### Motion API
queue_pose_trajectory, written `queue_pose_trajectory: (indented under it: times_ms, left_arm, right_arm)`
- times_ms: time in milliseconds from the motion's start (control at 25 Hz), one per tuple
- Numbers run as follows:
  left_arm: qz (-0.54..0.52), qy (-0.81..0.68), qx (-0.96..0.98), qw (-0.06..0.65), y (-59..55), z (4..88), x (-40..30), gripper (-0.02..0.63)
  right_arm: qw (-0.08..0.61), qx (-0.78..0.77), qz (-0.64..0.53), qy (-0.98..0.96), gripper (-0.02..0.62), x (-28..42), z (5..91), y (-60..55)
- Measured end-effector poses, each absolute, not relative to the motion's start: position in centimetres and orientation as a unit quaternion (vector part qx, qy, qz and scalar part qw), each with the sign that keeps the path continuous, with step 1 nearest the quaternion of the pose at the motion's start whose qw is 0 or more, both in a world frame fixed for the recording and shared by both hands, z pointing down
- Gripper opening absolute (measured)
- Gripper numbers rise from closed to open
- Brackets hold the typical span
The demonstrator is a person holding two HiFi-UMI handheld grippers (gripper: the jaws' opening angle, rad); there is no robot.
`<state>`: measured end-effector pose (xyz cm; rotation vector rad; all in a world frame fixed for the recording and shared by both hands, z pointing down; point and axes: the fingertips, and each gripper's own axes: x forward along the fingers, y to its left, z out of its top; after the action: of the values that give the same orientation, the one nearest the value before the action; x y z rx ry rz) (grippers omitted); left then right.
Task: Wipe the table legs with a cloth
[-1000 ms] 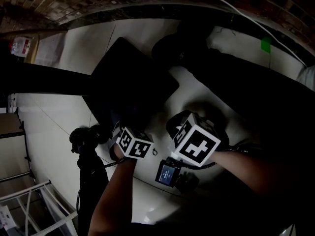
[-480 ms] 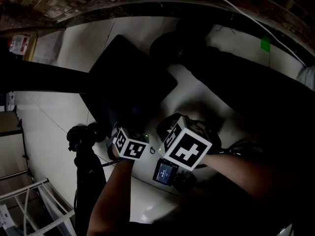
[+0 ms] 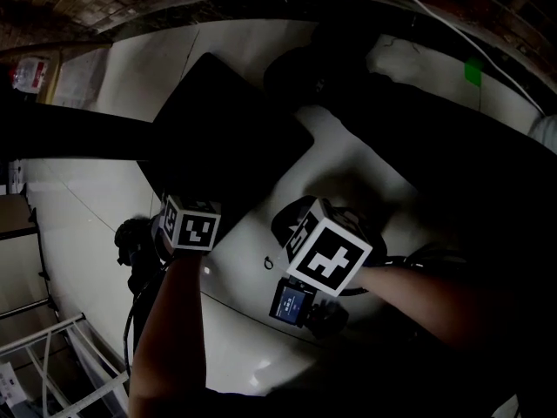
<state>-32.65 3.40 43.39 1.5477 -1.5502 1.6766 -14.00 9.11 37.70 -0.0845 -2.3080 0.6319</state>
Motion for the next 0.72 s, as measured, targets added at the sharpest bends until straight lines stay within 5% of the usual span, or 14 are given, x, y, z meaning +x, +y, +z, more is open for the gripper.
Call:
queue_pose_trajectory:
  times_ms: [720]
  left_arm:
    - [0.620, -0.505, 0.569, 0.190, 7.6, 45.9, -27.7, 0.078]
  right_arm:
    - [0.374, -0.044, 0.249, -0.892, 0.002, -13.5, 38.3, 10.1]
